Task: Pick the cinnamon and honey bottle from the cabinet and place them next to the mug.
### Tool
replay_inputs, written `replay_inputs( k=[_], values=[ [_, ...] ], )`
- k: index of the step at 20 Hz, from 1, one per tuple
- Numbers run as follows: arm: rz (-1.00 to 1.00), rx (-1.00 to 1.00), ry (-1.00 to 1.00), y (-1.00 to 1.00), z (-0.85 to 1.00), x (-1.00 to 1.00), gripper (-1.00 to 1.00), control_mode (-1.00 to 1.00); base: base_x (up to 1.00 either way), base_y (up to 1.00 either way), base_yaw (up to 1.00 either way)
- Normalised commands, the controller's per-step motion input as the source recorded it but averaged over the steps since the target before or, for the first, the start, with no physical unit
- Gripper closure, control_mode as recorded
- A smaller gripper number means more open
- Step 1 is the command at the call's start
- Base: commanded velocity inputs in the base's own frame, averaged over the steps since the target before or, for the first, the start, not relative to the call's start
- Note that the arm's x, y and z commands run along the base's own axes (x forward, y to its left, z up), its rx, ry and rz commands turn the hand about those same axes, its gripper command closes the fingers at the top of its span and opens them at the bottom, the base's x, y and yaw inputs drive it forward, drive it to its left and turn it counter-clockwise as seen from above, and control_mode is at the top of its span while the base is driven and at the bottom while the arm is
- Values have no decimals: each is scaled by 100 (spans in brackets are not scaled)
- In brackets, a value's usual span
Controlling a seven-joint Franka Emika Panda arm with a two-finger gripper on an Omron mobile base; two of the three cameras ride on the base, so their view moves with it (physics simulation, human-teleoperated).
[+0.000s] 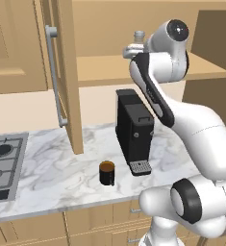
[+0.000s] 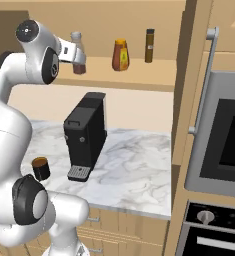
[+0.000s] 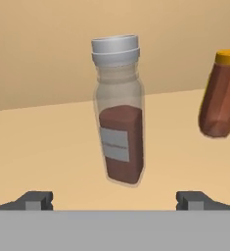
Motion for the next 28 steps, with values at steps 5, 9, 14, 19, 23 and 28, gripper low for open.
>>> replay_inputs(
  k=[5, 9, 14, 19, 23, 28],
  values=[
    [-8, 0, 2, 0, 0, 19, -100, -100, 0, 0, 0],
    [-1, 0, 2, 0, 0, 24, -100, -100, 0, 0, 0],
    [0, 0, 1, 0, -1, 22, -100, -100, 0, 0, 0],
    [0, 0, 1, 0, 0, 16, -100, -100, 0, 0, 0],
    [0, 0, 2, 0, -7, 8, -100, -100, 0, 0, 0],
    [0, 0, 3, 0, -14, 1, -100, -100, 0, 0, 0]
  ],
)
